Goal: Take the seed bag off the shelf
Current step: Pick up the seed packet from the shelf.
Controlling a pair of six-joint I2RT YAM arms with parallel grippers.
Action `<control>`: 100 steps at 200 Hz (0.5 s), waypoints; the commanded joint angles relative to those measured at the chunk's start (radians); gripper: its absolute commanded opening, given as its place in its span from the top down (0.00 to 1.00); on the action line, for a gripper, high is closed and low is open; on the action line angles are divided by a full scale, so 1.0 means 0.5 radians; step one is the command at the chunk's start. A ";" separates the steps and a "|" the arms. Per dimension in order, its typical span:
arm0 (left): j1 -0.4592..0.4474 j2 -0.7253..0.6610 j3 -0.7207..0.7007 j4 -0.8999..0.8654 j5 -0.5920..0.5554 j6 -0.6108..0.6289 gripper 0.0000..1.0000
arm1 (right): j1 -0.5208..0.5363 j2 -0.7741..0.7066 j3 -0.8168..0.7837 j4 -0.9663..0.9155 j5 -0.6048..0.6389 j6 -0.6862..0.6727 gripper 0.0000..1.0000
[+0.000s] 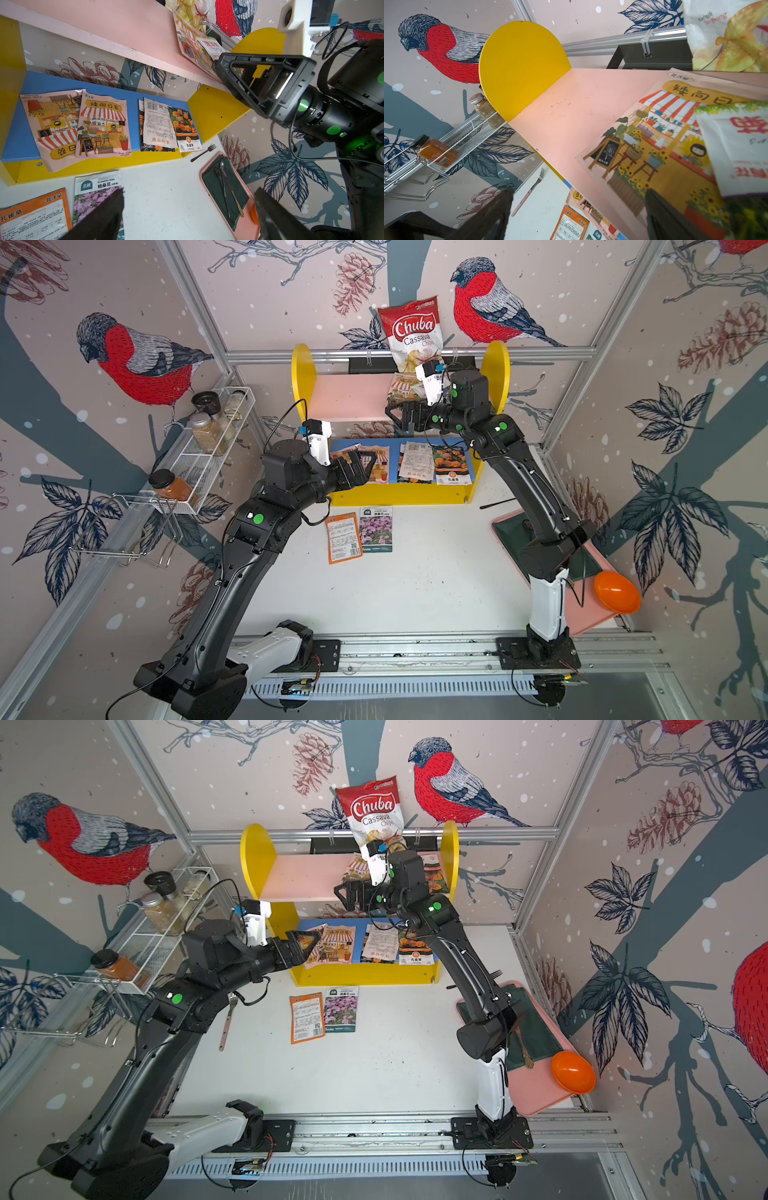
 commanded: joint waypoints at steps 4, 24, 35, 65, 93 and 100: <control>0.004 -0.002 0.012 0.096 0.012 -0.005 0.03 | 0.055 -0.049 -0.001 -0.094 0.058 -0.029 0.00; 0.005 0.001 0.010 0.104 0.018 -0.010 0.03 | 0.085 -0.102 -0.037 -0.096 0.072 -0.030 0.00; 0.005 0.004 0.009 0.108 0.018 -0.015 0.03 | 0.099 -0.132 -0.044 -0.113 0.088 -0.040 0.00; 0.005 0.007 0.005 0.119 0.030 -0.014 0.03 | 0.110 -0.196 -0.058 -0.116 0.214 -0.117 0.00; 0.005 0.004 -0.002 0.127 0.035 -0.015 0.03 | 0.096 -0.208 -0.048 -0.134 0.343 -0.192 0.00; 0.005 0.004 -0.003 0.127 0.034 -0.018 0.03 | 0.090 -0.201 -0.046 -0.144 0.375 -0.210 0.00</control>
